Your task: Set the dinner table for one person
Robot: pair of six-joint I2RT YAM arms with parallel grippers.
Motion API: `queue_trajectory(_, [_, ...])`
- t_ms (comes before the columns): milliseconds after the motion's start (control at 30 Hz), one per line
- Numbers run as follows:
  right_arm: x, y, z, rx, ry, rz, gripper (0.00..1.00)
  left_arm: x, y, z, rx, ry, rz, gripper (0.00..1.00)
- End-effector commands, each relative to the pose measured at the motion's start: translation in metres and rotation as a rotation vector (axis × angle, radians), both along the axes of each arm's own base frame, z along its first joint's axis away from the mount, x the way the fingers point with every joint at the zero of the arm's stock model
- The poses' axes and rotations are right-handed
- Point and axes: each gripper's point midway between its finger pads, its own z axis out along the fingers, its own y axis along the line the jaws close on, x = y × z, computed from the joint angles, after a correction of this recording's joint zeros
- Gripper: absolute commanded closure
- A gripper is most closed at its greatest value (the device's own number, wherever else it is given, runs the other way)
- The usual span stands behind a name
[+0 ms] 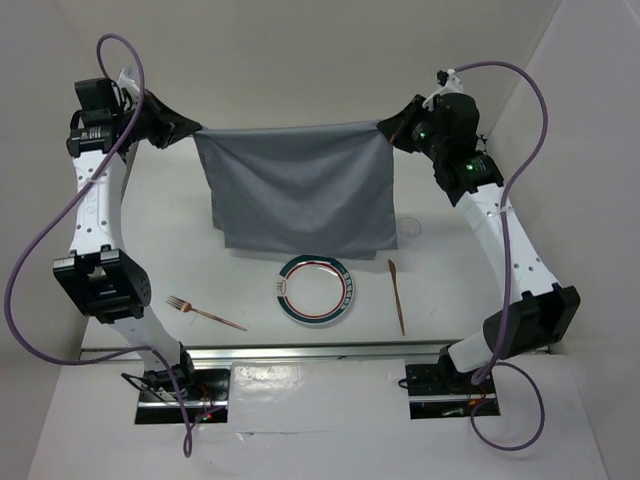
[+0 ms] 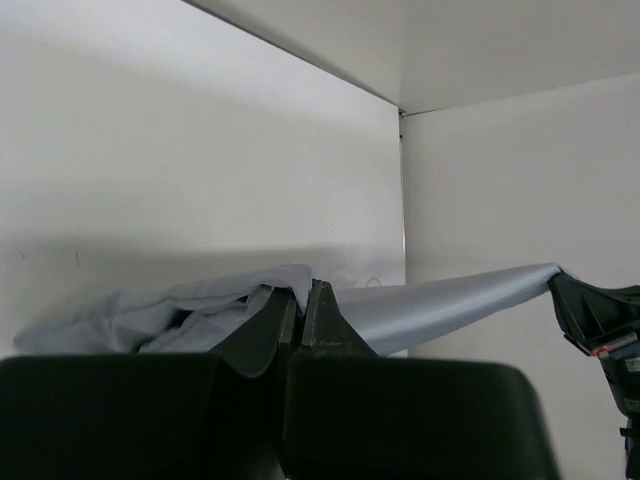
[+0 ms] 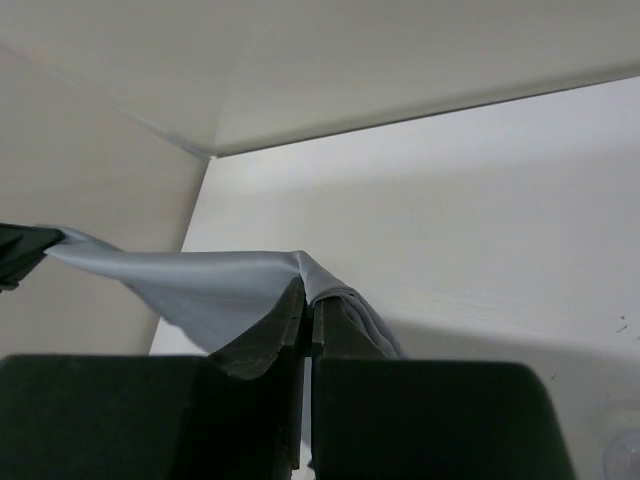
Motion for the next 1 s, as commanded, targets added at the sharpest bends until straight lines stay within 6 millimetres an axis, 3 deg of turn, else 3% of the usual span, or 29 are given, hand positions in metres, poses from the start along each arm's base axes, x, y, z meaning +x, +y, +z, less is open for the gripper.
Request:
queue_trajectory(0, [0.023, -0.004, 0.014, -0.033, -0.065, -0.037, 1.00, 0.011, 0.004, 0.026, 0.033, -0.103, -0.036, 1.00])
queue_trajectory(100, [0.047, 0.002, 0.025, -0.041, -0.088, -0.035, 1.00, 0.023, 0.001, 0.028, 0.022, -0.102, -0.064, 1.00])
queue_trajectory(133, [0.050, 0.003, 0.042, -0.032, -0.123, -0.036, 1.00, 0.028, 0.002, 0.033, 0.034, -0.124, -0.067, 1.00])
queue_trajectory(233, [0.081, 0.009, 0.030, -0.043, -0.114, -0.022, 1.00, 0.042, -0.001, 0.023, 0.040, -0.110, -0.065, 1.00])
queue_trajectory(300, [0.090, 0.012, 0.024, -0.054, -0.106, -0.011, 1.00, 0.050, 0.001, 0.017, 0.037, -0.101, -0.065, 1.00])
queue_trajectory(333, [0.094, 0.013, 0.026, -0.053, -0.112, -0.012, 1.00, 0.053, 0.001, 0.021, 0.038, -0.121, -0.075, 1.00])
queue_trajectory(367, [0.101, 0.015, 0.013, -0.059, -0.088, -0.011, 1.00, 0.056, -0.003, 0.021, 0.038, -0.125, -0.084, 1.00])
queue_trajectory(400, [0.105, 0.010, 0.015, -0.058, -0.092, -0.021, 1.00, 0.063, -0.002, 0.016, 0.021, -0.114, -0.077, 1.00])
queue_trajectory(500, [0.108, 0.005, 0.014, -0.057, -0.092, -0.022, 1.00, 0.068, -0.006, 0.031, 0.003, -0.158, -0.110, 1.00])
queue_trajectory(567, [0.102, 0.004, 0.013, -0.056, -0.096, -0.022, 1.00, 0.064, -0.008, 0.036, 0.001, -0.165, -0.118, 1.00])
queue_trajectory(600, [0.092, 0.002, 0.023, -0.052, -0.112, -0.022, 1.00, 0.060, -0.009, 0.039, 0.003, -0.171, -0.118, 1.00])
queue_trajectory(633, [0.087, 0.001, 0.027, -0.050, -0.123, -0.023, 1.00, 0.048, -0.011, 0.045, 0.012, -0.182, -0.121, 1.00])
queue_trajectory(667, [0.082, 0.000, 0.017, -0.055, -0.101, -0.022, 1.00, 0.042, -0.013, 0.049, 0.014, -0.191, -0.121, 1.00])
queue_trajectory(700, [0.069, -0.003, 0.035, -0.045, -0.141, -0.023, 1.00, 0.035, -0.014, 0.052, 0.023, -0.198, -0.124, 1.00])
queue_trajectory(833, [0.034, -0.014, 0.053, -0.041, -0.171, -0.044, 1.00, 0.002, -0.021, 0.074, 0.047, -0.237, -0.130, 1.00])
queue_trajectory(867, [0.026, -0.018, 0.058, -0.039, -0.181, -0.054, 1.00, -0.006, -0.022, 0.071, 0.063, -0.233, -0.137, 1.00])
queue_trajectory(900, [0.019, -0.019, 0.053, -0.043, -0.168, -0.054, 1.00, -0.012, -0.023, 0.074, 0.075, -0.238, -0.131, 1.00])
queue_trajectory(933, [0.004, -0.024, 0.070, -0.035, -0.204, -0.064, 1.00, -0.027, -0.026, 0.090, 0.085, -0.273, -0.131, 1.00])
queue_trajectory(967, [-0.003, -0.026, 0.074, -0.032, -0.215, -0.065, 1.00, -0.034, -0.026, 0.091, 0.100, -0.276, -0.125, 1.00])
